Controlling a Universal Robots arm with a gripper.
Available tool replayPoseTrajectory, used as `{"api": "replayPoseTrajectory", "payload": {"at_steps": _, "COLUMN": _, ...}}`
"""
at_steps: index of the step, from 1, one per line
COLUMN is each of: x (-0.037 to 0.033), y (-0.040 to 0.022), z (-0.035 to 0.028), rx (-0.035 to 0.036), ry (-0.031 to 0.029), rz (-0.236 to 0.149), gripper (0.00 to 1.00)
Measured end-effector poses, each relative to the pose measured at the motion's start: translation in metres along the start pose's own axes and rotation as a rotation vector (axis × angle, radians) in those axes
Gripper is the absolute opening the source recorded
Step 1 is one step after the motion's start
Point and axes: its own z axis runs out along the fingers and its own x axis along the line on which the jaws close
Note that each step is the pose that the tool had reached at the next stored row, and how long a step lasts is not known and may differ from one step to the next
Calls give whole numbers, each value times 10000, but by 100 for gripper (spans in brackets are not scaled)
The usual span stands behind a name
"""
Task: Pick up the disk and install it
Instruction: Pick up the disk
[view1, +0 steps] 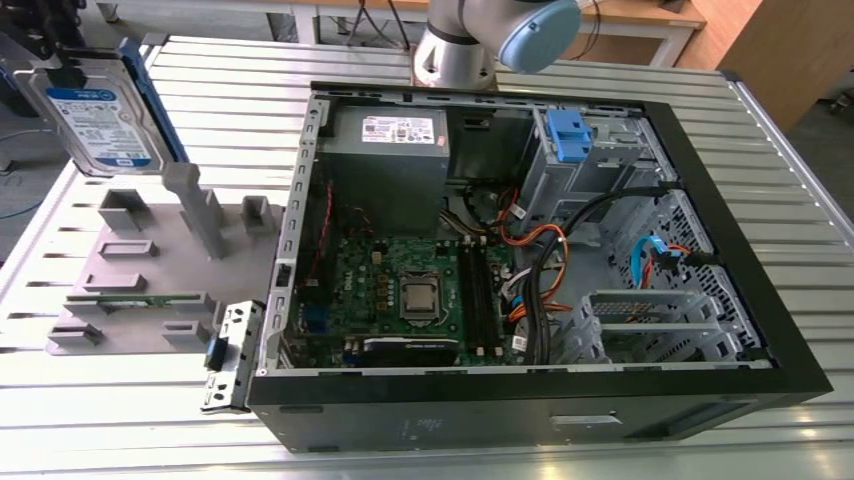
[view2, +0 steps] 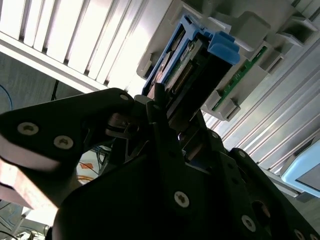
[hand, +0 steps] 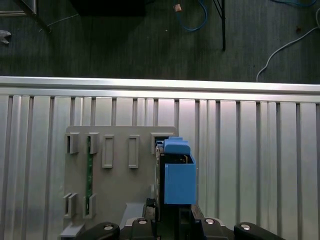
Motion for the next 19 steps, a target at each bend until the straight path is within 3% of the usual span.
{"api": "replayPoseTrajectory", "payload": {"at_steps": 19, "x": -10, "y": 17, "z": -417, "rx": 18, "ry": 0, "rz": -1, "gripper": 35}}
